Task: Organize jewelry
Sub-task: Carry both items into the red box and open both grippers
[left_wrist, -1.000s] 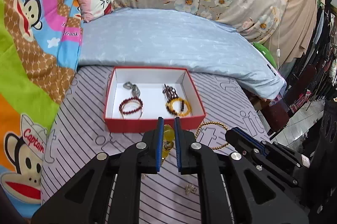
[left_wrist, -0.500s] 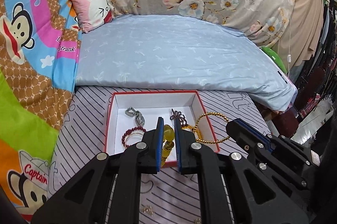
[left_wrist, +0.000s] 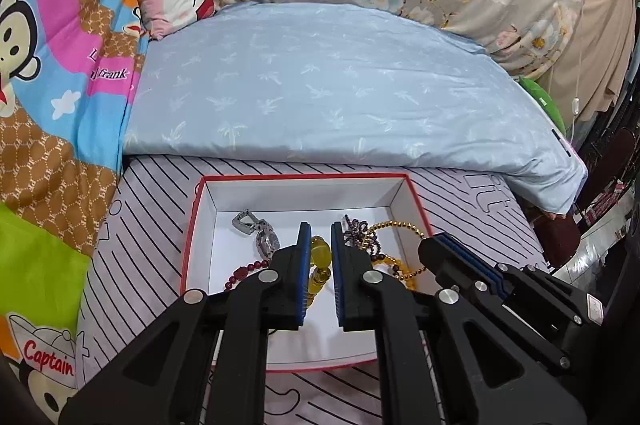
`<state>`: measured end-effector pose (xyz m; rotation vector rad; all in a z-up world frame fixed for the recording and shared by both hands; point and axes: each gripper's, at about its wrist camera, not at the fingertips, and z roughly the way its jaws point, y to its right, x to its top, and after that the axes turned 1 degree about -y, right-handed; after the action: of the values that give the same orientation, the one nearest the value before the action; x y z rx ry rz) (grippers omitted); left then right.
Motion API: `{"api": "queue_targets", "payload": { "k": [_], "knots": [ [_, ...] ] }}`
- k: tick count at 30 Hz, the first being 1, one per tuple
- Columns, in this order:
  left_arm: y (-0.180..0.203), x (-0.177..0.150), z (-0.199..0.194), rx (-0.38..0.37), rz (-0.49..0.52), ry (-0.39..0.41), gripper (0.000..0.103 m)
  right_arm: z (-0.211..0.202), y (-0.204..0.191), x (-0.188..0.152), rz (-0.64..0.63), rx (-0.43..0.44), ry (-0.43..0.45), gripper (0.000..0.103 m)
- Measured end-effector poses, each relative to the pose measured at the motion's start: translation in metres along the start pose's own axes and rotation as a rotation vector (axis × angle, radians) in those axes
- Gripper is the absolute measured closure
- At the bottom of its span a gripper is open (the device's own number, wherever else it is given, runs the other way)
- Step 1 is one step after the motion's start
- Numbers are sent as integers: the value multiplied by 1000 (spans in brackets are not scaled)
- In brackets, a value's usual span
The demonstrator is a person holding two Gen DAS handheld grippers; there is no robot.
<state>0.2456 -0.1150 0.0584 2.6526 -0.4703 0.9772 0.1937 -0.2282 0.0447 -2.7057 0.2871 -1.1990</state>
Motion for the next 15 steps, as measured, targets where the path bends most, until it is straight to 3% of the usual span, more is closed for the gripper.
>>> {"api": "queue_targets", "payload": {
  "k": [14, 15],
  "knots": [
    [-20, -4, 38, 36, -35, -53, 94, 45, -4, -6, -16, 12, -63, 99],
    [-21, -4, 40, 43, -35, -50, 94, 47, -5, -7, -15, 5, -63, 94]
  ]
}}
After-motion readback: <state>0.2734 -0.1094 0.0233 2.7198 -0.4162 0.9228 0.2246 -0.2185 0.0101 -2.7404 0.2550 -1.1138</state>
